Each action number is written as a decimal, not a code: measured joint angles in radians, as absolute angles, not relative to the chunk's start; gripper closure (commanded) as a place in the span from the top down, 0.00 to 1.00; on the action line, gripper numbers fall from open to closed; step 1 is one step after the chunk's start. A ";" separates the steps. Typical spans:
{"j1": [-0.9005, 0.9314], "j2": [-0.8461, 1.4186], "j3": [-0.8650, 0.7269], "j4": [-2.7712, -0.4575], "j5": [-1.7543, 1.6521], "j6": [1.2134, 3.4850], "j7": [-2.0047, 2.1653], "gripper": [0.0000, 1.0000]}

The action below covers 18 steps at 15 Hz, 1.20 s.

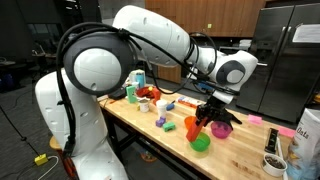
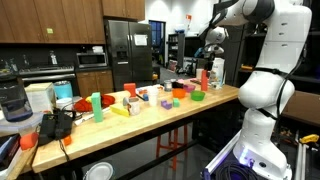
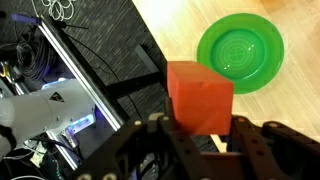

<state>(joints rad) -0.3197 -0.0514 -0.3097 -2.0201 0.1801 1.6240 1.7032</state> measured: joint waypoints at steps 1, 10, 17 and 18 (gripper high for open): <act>-0.320 -0.050 -0.310 -2.020 0.180 1.624 1.703 0.40; -0.321 -0.026 -0.322 -2.024 0.255 1.726 1.943 0.15; -0.328 -0.017 -0.335 -2.024 0.256 1.832 2.261 0.15; -0.328 -0.009 -0.334 -2.023 0.256 1.850 2.309 0.15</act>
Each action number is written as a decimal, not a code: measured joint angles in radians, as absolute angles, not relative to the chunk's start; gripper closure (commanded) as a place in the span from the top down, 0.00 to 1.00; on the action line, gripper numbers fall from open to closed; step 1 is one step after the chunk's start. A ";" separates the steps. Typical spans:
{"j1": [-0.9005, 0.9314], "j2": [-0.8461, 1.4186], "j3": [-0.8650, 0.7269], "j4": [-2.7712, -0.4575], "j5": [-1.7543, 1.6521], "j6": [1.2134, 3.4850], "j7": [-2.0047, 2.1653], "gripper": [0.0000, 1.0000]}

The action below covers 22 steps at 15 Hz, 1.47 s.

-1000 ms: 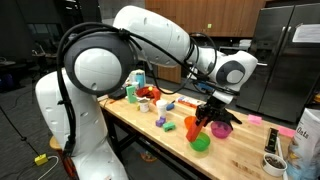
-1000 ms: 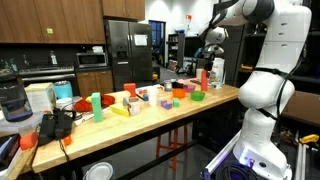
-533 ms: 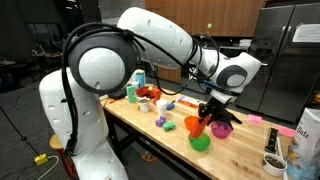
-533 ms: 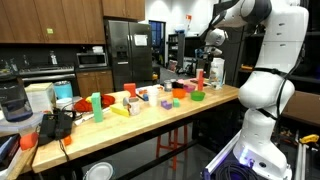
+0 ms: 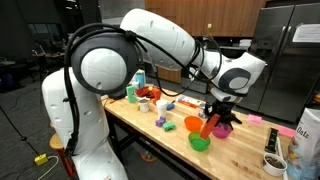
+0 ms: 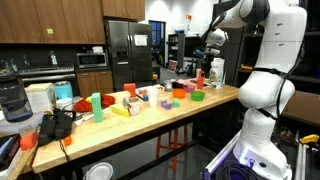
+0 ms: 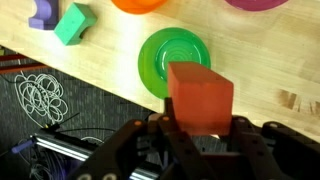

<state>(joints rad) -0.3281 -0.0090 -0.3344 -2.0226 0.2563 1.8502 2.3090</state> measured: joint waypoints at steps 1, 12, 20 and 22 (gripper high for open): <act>-0.328 0.002 -0.334 -2.018 0.256 1.858 2.345 0.15; -0.333 0.293 -0.336 -1.806 0.375 1.741 2.395 0.15; -0.342 0.339 -0.336 -1.742 0.377 1.685 2.409 0.40; -0.342 0.339 -0.336 -1.742 0.377 1.684 2.409 0.40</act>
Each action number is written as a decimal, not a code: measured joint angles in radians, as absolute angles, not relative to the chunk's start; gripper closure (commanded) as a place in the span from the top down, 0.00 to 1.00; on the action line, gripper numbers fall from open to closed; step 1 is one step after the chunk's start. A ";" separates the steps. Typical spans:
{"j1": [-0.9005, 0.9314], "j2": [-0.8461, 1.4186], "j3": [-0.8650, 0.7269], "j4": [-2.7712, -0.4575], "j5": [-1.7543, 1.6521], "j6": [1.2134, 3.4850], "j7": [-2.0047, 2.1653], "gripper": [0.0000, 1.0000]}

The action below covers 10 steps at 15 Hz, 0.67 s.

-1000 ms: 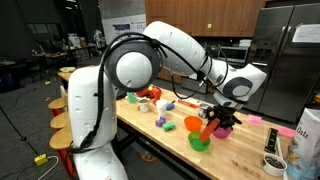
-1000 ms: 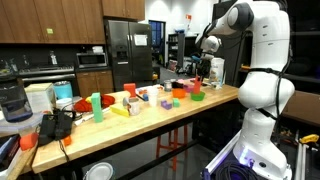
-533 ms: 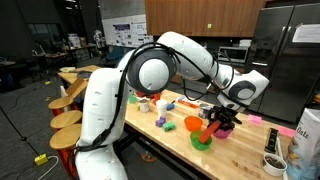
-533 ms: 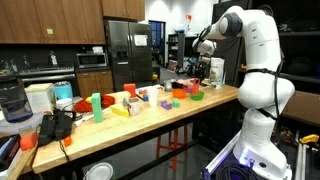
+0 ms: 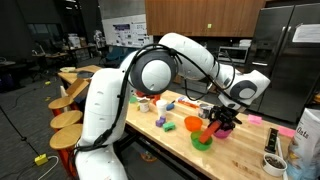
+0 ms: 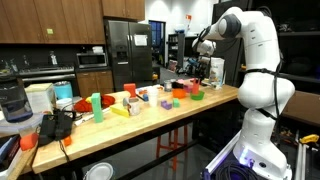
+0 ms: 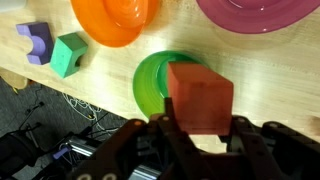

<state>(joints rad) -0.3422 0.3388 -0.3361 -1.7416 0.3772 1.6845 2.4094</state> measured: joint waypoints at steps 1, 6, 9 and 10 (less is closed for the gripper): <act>-0.342 0.339 -0.336 -1.741 0.377 1.684 2.409 0.40; -0.342 0.339 -0.336 -1.741 0.377 1.684 2.409 0.15; -0.341 0.339 -0.334 -1.741 0.377 1.685 2.409 0.15; -0.341 0.339 -0.333 -1.741 0.376 1.685 2.409 0.15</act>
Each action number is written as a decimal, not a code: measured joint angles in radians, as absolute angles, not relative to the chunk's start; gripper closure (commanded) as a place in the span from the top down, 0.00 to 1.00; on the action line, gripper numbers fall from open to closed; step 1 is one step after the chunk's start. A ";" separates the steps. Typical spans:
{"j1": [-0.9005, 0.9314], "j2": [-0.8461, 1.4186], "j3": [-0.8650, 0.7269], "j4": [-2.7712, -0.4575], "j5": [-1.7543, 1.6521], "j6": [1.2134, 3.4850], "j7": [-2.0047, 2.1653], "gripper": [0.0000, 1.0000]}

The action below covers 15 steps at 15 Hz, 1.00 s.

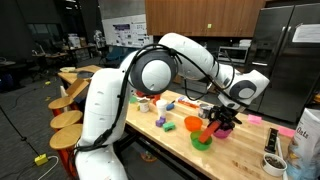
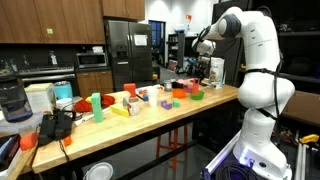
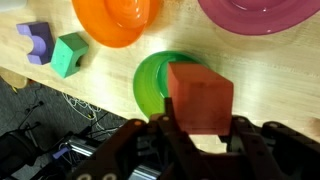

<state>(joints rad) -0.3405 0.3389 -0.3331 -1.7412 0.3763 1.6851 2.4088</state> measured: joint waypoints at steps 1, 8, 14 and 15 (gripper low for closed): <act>-0.339 0.339 -0.333 -1.741 0.376 1.686 2.409 0.15; -0.300 0.336 -0.333 -1.721 0.264 1.700 2.504 0.15; -0.196 0.345 -0.406 -1.697 0.138 1.701 2.603 0.15; -0.160 0.352 -0.449 -1.693 0.138 1.702 2.602 0.15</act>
